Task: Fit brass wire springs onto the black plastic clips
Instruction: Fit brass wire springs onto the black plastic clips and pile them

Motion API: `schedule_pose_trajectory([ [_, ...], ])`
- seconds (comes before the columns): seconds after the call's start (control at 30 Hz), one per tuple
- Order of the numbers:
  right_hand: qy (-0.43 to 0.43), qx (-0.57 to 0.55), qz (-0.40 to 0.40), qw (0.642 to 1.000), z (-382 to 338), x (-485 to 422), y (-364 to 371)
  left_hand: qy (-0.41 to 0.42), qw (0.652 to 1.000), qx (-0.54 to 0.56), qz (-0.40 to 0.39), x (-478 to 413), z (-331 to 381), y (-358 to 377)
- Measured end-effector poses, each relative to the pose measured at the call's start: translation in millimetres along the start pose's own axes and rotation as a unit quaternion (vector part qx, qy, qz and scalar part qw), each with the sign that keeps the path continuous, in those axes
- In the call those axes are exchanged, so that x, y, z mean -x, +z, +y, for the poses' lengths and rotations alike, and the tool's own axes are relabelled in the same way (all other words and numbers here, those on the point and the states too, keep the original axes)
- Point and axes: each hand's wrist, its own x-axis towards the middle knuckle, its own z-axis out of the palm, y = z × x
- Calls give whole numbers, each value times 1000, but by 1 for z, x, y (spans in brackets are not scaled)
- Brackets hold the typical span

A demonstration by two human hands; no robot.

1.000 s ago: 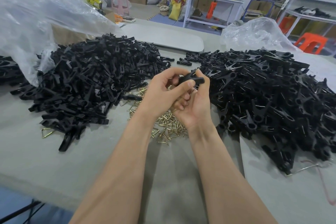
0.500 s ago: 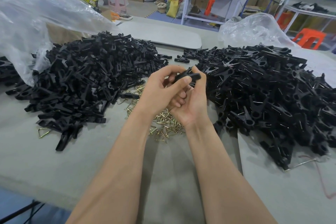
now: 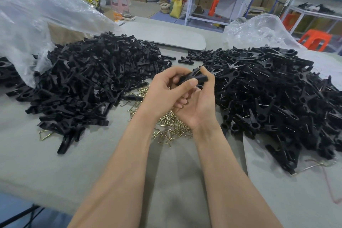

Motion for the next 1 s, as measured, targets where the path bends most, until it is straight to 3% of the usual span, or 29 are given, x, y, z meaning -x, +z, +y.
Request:
schedule_pose_trajectory([
  [0.23, 26, 53, 18, 998, -9, 2, -7, -1, 998, -62, -3, -2, -4, -4],
  [0.4, 82, 82, -21, 993, -12, 5, -9, -9, 998, -63, 5, -1, -2, -7],
  [0.63, 35, 22, -21, 999, -5, 2, 0, -30, 999, 14, 7, 3, 4, -1],
  [1.0, -3, 2, 4, 1000, 2, 0, 9, -16, 998, 24, 53, 2, 3, 7],
])
